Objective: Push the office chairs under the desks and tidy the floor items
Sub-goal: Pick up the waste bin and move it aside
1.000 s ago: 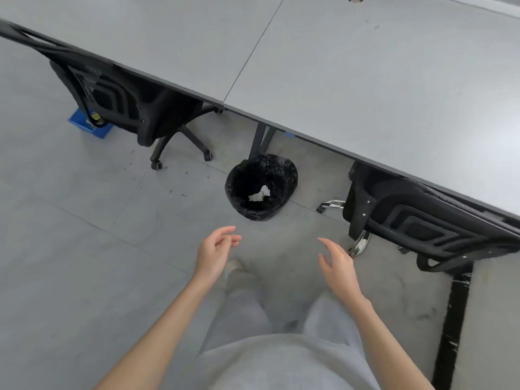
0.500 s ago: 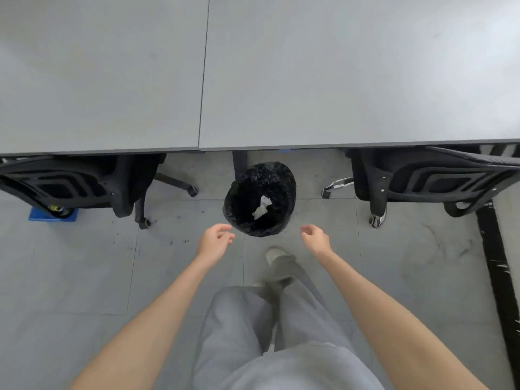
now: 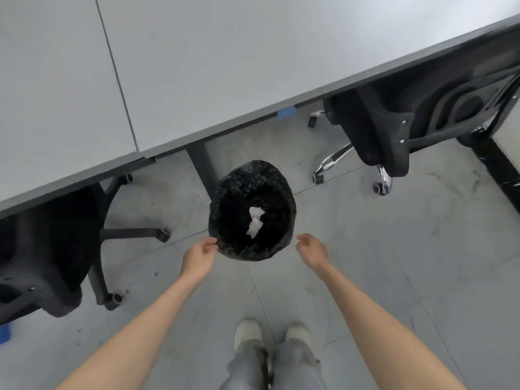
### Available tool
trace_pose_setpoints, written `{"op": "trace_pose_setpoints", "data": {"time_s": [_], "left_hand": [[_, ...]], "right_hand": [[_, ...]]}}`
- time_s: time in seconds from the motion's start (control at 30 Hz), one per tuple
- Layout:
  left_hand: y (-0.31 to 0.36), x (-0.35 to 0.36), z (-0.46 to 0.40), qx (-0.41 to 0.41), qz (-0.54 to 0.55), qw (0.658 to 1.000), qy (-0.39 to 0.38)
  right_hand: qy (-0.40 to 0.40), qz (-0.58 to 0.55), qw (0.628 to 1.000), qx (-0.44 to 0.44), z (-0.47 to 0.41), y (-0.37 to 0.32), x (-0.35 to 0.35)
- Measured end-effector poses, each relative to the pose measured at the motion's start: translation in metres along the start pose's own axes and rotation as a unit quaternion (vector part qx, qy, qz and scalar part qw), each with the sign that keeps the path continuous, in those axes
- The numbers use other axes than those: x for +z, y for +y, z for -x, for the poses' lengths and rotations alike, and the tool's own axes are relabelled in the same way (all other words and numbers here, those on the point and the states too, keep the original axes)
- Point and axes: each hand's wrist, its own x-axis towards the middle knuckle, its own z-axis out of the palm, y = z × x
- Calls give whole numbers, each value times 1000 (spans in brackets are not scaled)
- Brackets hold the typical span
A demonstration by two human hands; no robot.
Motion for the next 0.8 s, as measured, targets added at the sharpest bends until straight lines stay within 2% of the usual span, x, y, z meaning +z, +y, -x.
{"op": "trace_pose_setpoints", "data": {"time_s": [0.17,0.33,0.47,0.53,0.63,0.8], "left_hand": [[-41,29,-66,-1,-53,998,23],[-71,64,-148,4,-72,996,43],[-89,93,-194,-7,-26,999,18],[-101,99,-208,-32,0,999,40],[-112,101,-204,-59,70,995,32],[-67,96,-108,-43,69,997,-3]], "right_hand": [[7,-8,1000,0,-64,35,34],[34,-78,996,7,-141,53,59],[48,-136,989,-16,-190,60,81],[76,-138,987,-27,-200,64,88],[109,-128,986,-21,-187,69,82],[117,-141,983,14,-107,84,33]]}}
